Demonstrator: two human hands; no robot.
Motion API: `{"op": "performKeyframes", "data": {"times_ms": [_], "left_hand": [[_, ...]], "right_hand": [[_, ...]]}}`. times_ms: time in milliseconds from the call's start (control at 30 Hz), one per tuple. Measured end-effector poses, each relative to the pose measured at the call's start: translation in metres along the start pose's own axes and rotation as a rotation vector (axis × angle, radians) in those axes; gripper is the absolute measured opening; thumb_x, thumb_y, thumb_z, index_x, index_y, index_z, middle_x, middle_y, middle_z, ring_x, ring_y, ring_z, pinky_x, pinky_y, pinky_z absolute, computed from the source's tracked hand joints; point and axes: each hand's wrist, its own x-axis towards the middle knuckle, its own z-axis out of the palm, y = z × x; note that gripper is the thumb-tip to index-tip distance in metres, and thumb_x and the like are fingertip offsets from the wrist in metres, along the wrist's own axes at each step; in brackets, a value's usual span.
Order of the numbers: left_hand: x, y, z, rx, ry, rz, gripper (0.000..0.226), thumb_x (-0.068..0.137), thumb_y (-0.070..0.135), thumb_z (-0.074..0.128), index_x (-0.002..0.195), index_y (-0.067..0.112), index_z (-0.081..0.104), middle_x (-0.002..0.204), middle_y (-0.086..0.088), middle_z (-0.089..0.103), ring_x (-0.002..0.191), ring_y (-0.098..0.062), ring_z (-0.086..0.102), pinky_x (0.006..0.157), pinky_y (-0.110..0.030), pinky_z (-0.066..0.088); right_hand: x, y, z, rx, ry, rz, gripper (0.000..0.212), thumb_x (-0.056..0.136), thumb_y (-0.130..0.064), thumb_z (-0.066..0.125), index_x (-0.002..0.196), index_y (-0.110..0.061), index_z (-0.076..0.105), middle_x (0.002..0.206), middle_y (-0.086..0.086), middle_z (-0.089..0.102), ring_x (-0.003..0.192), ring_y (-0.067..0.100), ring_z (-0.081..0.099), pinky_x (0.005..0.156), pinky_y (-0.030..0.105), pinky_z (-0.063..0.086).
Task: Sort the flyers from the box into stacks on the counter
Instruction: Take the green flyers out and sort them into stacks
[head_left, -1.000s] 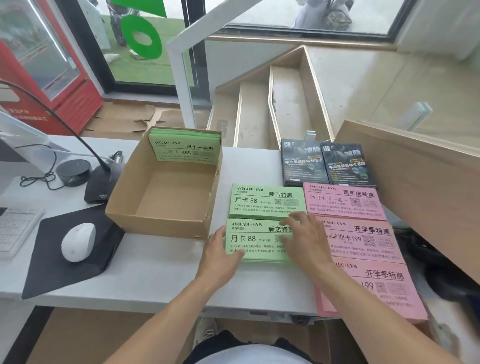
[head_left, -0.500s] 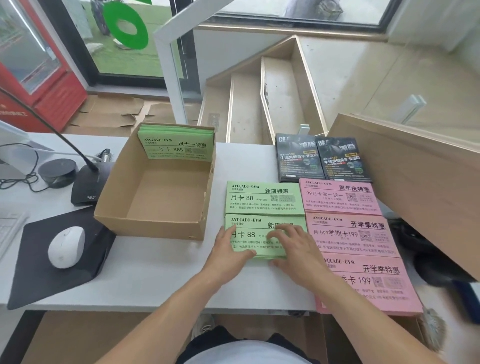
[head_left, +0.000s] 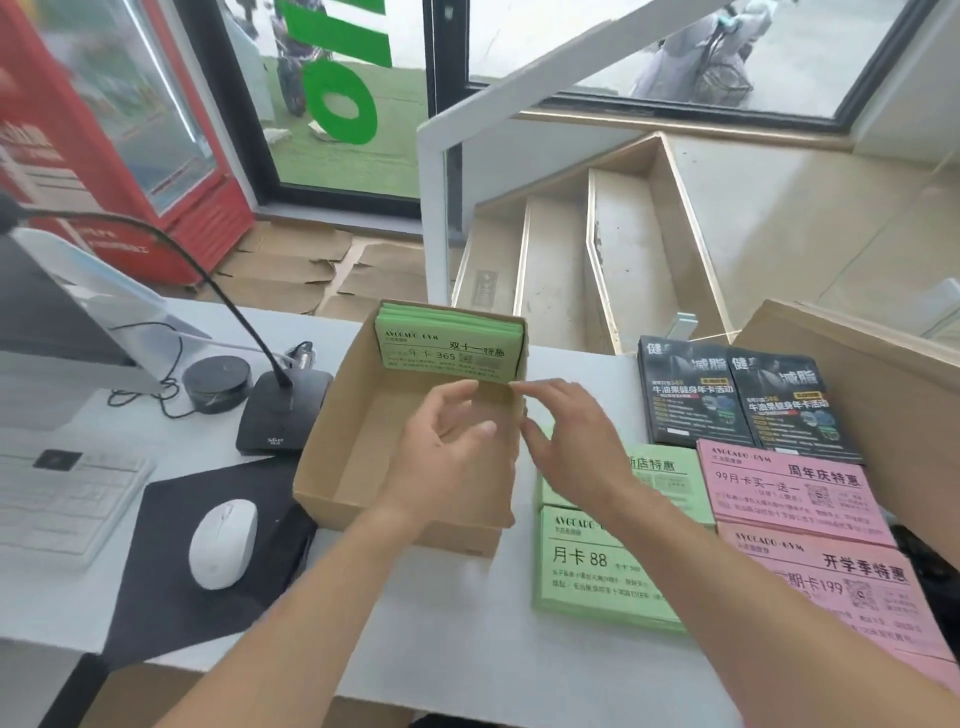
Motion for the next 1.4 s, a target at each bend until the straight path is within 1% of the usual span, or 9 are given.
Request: {"op": "performKeyframes", "data": {"times_ms": [167,333,533,667,867,967,1133,1267,1400], "left_hand": [[0.069,-0.017,-0.048,0.135,0.013,-0.184,0.066,0.09,0.022,0.075,0.147,0.026,0.043,0.148,0.009,0.05,0.13,-0.011,0.053,0.102,-0.026,0.04],[0.118,-0.028,-0.063,0.138,-0.006,-0.318,0.078,0.09,0.028,0.075,0.156,0.022,0.033,0.153,0.004,0.045,0.135,-0.014,0.048,0.103,-0.026,0.035],[0.149,-0.047,-0.063,0.096,0.017,-0.396,0.083,0.09,0.031,0.073,0.159,0.021,0.027,0.157,0.003,0.042,0.142,-0.015,0.041,0.105,-0.025,0.031],[0.153,-0.06,-0.061,0.064,0.018,-0.426,0.08,0.087,0.033,0.074,0.156,0.023,0.034,0.152,0.007,0.046,0.138,-0.014,0.044,0.104,-0.027,0.034],[0.155,-0.059,-0.061,-0.012,-0.007,-0.405,0.084,0.069,0.042,0.073,0.148,0.027,0.046,0.143,0.013,0.055,0.131,-0.007,0.049,0.112,-0.033,0.038],[0.153,-0.055,-0.061,-0.004,-0.009,-0.398,0.089,0.068,0.045,0.073,0.151,0.029,0.043,0.15,0.014,0.05,0.138,-0.006,0.044,0.118,-0.038,0.035],[0.152,-0.054,-0.06,-0.01,0.014,-0.402,0.083,0.072,0.04,0.074,0.149,0.027,0.046,0.145,0.012,0.054,0.134,-0.01,0.049,0.116,-0.038,0.037],[0.153,-0.057,-0.061,-0.063,-0.007,-0.42,0.087,0.054,0.049,0.077,0.136,0.028,0.057,0.131,0.015,0.065,0.125,-0.007,0.057,0.113,-0.039,0.042],[0.149,-0.051,-0.062,-0.129,0.067,-0.37,0.073,0.067,0.039,0.082,0.135,0.028,0.056,0.129,0.016,0.064,0.121,-0.003,0.057,0.111,-0.033,0.042]], "right_hand": [[0.082,-0.024,0.045,-0.321,-0.167,-0.028,0.062,0.097,-0.025,0.056,0.155,-0.022,0.034,0.157,0.0,0.037,0.141,0.024,0.033,0.117,0.035,0.025],[0.132,-0.026,0.07,-0.608,-0.243,-0.011,0.077,0.092,-0.028,0.06,0.158,-0.017,0.022,0.154,0.007,0.034,0.138,0.029,0.034,0.115,0.039,0.024],[0.146,-0.012,0.093,-0.662,-0.094,-0.027,0.056,0.073,-0.015,0.067,0.129,-0.012,0.058,0.116,0.007,0.059,0.107,0.031,0.057,0.099,0.041,0.042],[0.146,-0.002,0.097,-0.7,0.025,-0.201,0.04,0.07,-0.001,0.046,0.1,-0.016,0.067,0.096,0.004,0.063,0.091,0.03,0.06,0.09,0.042,0.047],[0.14,0.001,0.097,-0.718,0.081,-0.334,0.06,0.078,-0.008,0.03,0.113,-0.025,0.075,0.103,0.003,0.068,0.088,0.029,0.063,0.081,0.04,0.048],[0.14,-0.001,0.095,-0.717,0.094,-0.351,0.054,0.079,-0.006,0.044,0.119,-0.026,0.073,0.103,0.001,0.069,0.088,0.027,0.064,0.081,0.04,0.047],[0.146,-0.013,0.097,-0.649,0.028,-0.232,0.051,0.071,0.002,0.069,0.115,-0.022,0.072,0.097,0.002,0.066,0.087,0.027,0.063,0.074,0.038,0.052],[0.146,-0.011,0.099,-0.698,-0.221,-0.143,0.041,0.09,-0.009,0.05,0.123,-0.025,0.066,0.114,0.0,0.059,0.109,0.025,0.052,0.09,0.037,0.041],[0.143,-0.023,0.088,-0.567,-0.192,0.048,0.034,0.097,-0.019,0.044,0.126,-0.03,0.06,0.115,-0.006,0.065,0.1,0.026,0.065,0.074,0.036,0.044]]}}
